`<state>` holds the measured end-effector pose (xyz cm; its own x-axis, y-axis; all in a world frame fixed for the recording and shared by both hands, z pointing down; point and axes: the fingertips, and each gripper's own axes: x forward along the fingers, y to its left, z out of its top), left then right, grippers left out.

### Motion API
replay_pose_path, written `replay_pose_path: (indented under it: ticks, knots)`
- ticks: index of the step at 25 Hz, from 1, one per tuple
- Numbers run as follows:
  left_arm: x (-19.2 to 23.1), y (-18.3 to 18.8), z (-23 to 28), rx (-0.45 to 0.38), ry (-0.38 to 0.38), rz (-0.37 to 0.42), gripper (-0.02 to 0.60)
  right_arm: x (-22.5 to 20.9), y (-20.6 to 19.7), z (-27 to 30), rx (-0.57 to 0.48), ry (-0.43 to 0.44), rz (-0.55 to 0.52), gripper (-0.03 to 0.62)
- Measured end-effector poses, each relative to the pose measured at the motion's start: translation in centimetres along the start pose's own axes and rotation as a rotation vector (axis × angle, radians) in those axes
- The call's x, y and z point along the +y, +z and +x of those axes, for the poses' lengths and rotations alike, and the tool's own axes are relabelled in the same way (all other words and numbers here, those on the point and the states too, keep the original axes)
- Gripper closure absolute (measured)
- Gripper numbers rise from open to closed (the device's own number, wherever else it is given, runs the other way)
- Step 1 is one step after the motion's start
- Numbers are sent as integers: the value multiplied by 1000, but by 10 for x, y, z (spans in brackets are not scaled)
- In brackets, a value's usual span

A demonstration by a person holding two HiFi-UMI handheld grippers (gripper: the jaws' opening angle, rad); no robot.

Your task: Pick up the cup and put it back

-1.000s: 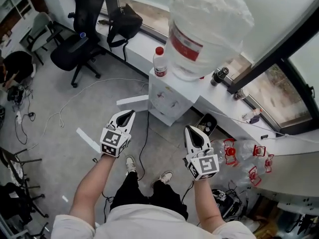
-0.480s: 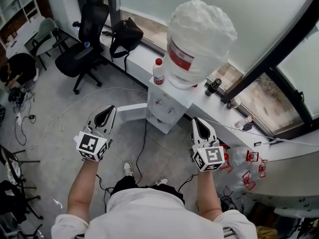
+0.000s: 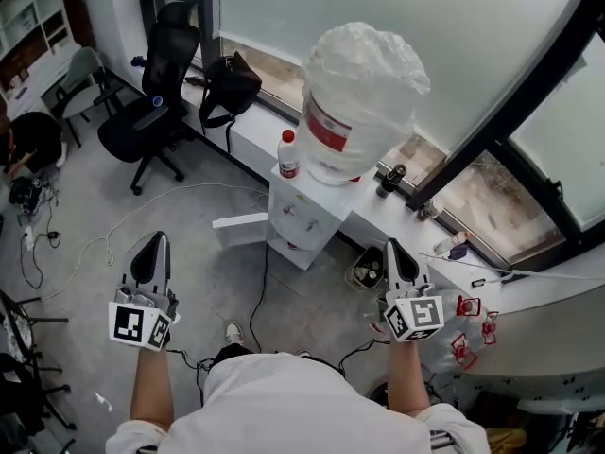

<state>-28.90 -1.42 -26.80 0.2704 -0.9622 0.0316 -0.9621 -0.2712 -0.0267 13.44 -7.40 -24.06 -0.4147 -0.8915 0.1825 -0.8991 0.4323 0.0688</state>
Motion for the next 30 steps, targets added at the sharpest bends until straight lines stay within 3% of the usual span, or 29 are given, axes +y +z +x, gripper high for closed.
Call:
replay_pose_path:
  ticks: [4,9,18,26,30]
  knots:
    - [-15,6,-11,-10,30,36,558,-26,18,-26,-20,-83,-5,572]
    - [-34,8,5,-39,-11,16,558,-49,36,-46,-89,-201,30,572]
    - [-33,11,2,-59,-7,12,558,-28,27,-43,-68,-164,10,572]
    - [-19,9,-23,-37,15,12,558,27,24,-21,-92,-50,48,574]
    - [-18,4,-28,-45,24,-4,558,42,26,-17,-94,-31,11,574]
